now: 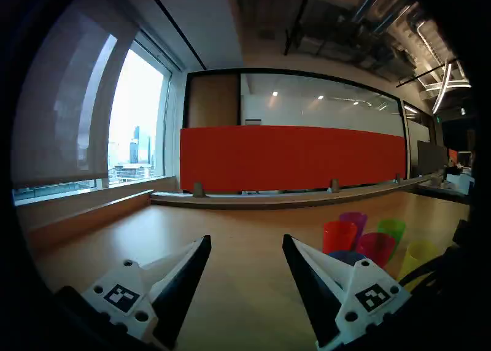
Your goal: Pour water
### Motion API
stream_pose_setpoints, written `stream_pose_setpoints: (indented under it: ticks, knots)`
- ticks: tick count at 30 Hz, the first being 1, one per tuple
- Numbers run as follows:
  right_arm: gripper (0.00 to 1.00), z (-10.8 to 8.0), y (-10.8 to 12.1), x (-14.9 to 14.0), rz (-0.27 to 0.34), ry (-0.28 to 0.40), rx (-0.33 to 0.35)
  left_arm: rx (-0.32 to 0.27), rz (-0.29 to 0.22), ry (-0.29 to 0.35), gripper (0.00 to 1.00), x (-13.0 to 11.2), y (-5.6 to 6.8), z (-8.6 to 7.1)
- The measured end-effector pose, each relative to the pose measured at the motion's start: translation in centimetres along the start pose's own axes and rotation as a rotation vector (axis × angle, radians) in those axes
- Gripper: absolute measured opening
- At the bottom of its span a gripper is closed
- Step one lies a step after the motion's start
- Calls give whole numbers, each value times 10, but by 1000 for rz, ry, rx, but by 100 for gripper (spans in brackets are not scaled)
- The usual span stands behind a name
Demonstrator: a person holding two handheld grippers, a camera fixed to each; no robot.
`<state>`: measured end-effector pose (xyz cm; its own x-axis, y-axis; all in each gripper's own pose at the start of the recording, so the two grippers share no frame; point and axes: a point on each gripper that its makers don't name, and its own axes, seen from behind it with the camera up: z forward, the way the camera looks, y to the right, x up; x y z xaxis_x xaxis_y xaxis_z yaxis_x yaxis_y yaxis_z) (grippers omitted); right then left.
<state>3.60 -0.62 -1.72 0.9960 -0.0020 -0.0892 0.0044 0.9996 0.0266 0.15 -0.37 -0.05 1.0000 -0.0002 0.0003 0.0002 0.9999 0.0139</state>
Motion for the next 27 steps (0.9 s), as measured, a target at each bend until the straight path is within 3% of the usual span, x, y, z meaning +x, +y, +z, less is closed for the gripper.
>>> stream_pose_setpoints:
  ticks: [27]
  knots:
    - [98, 7, 9, -32, 19, -54, -29, 0, 0, 0, 86, 0, 0, 0]
